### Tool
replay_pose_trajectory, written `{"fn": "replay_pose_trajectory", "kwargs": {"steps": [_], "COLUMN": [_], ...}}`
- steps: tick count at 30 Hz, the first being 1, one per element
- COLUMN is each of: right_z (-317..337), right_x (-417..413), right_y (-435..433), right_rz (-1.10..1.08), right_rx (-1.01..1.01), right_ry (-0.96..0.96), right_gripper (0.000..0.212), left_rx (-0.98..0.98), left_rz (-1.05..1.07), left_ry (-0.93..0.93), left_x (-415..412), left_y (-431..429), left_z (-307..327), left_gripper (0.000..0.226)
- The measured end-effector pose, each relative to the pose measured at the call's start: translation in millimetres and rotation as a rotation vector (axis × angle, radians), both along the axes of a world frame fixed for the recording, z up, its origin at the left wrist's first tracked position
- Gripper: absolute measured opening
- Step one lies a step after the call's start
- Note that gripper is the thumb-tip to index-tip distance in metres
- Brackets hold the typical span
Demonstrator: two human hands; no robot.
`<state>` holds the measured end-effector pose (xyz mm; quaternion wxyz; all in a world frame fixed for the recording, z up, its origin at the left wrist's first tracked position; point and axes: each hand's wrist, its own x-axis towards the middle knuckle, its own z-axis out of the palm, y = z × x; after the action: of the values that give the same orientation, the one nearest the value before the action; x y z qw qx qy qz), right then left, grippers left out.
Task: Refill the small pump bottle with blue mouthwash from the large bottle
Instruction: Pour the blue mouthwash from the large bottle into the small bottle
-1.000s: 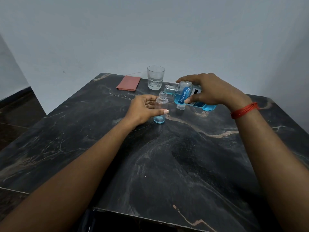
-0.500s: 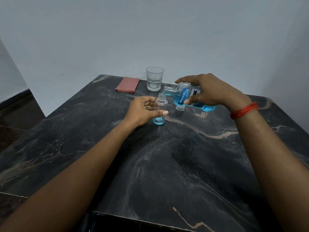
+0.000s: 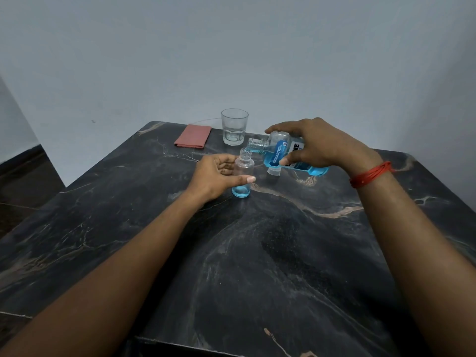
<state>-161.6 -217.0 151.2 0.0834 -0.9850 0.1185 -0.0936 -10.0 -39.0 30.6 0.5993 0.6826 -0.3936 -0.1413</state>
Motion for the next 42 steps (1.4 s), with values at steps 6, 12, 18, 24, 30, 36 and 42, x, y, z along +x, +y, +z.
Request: {"fn": "replay_pose_trajectory", "kwargs": {"steps": [6,12,18,24,30,36,42], "right_z": [-1.7,-0.5,0.9,2.9,3.3,2.1,2.1], "right_x": [1.8,0.7,-0.2,-1.7,-0.2,0.5,0.8], "right_y": [0.0,3.0,4.4,7.5,6.8,6.1,7.5], "right_rz": [-0.001,-0.004,-0.009,-0.006,-0.017,-0.021,-0.022], "right_rx": [0.001,-0.004,-0.027,-0.038,-0.048,-0.051,-0.054], "right_ry": [0.001,0.005,0.02,0.019,0.017,0.019,0.024], "right_gripper": [0.073,0.073,0.074,0.073,0.075,0.076,0.076], "left_rx": [-0.017,-0.013,-0.015,-0.024,-0.038,-0.041,-0.037], "left_rz": [-0.017,-0.02,-0.022,-0.019,-0.027,-0.041,-0.042], "left_ry": [0.008,0.01,0.006,0.003,-0.011,-0.012,-0.009], "left_x": [0.8,0.1,-2.3,-0.7,2.4,3.0,2.3], "left_y": [0.4,1.4,3.2,2.6,1.1,0.0,1.0], "left_z": [-0.6,0.3,1.0,0.4,-1.9,-2.6,-1.8], "left_gripper": [0.047,0.046,0.043,0.046,0.047,0.05,0.048]}}
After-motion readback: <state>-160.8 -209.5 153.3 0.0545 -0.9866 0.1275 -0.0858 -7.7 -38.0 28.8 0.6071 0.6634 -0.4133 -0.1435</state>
